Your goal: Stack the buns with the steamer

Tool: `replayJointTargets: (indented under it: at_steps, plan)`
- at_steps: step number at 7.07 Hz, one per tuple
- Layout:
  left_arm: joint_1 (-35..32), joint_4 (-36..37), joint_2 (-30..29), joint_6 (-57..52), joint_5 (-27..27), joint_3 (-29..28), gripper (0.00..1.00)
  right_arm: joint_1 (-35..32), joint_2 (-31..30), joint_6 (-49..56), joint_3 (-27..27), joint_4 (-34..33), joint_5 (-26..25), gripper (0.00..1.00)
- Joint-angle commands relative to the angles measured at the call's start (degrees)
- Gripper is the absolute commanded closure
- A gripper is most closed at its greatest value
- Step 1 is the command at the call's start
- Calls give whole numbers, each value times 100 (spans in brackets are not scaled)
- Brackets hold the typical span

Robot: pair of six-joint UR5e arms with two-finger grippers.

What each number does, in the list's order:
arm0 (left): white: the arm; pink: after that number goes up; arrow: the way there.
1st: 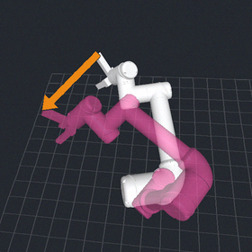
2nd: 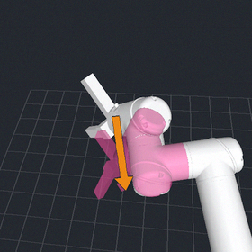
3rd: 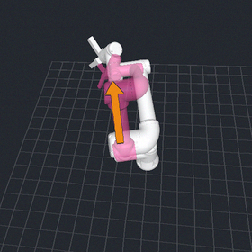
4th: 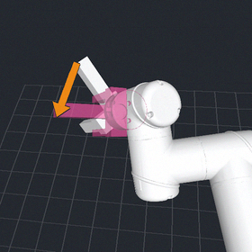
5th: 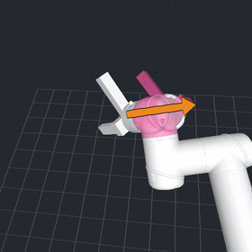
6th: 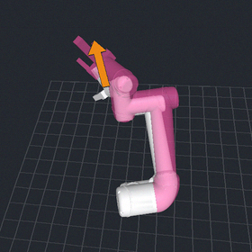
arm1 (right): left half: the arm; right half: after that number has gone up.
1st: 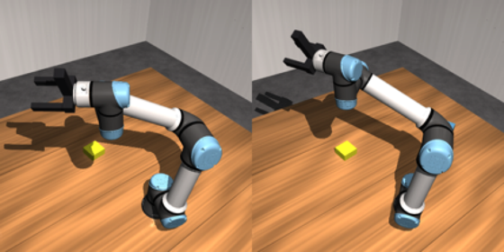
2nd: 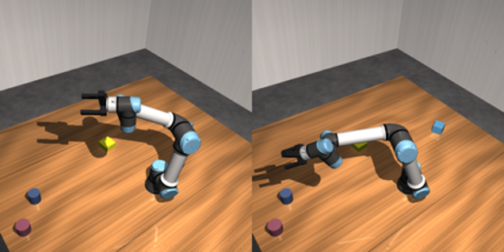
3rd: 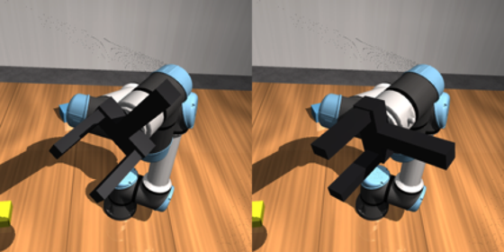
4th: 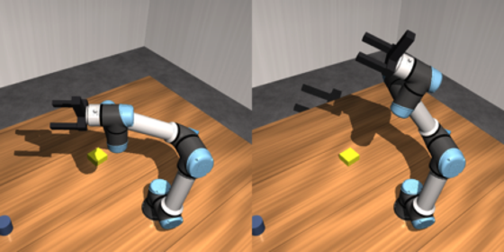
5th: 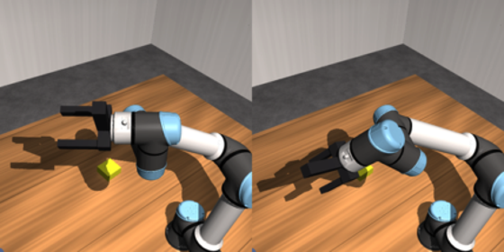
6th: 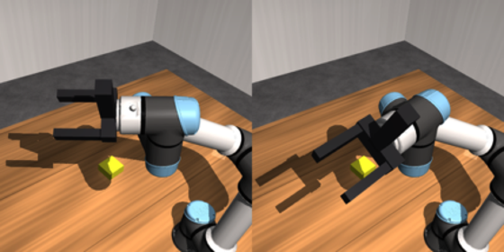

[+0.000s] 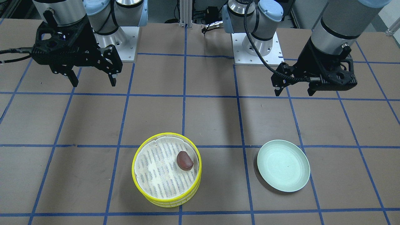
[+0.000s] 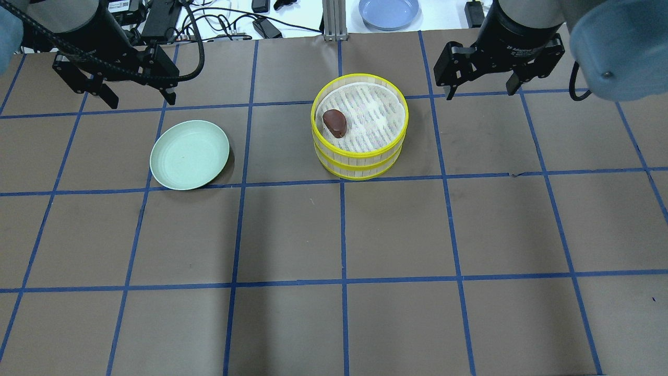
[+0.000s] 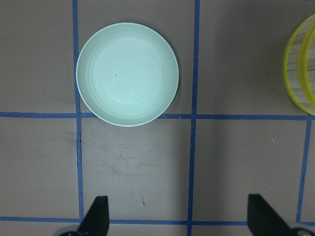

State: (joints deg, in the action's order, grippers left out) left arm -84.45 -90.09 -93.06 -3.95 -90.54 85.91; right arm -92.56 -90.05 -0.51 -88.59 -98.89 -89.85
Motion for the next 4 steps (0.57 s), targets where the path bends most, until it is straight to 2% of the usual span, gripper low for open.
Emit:
replayJointTargets:
  at_steps: [1,4]
  plan:
    - [-1,0,7,8,2,83,0,1,-12,130,0,-17,-6,0]
    - [-1,27,16,0,-7,180,0,-7,-12,113,-9,28,-15,0]
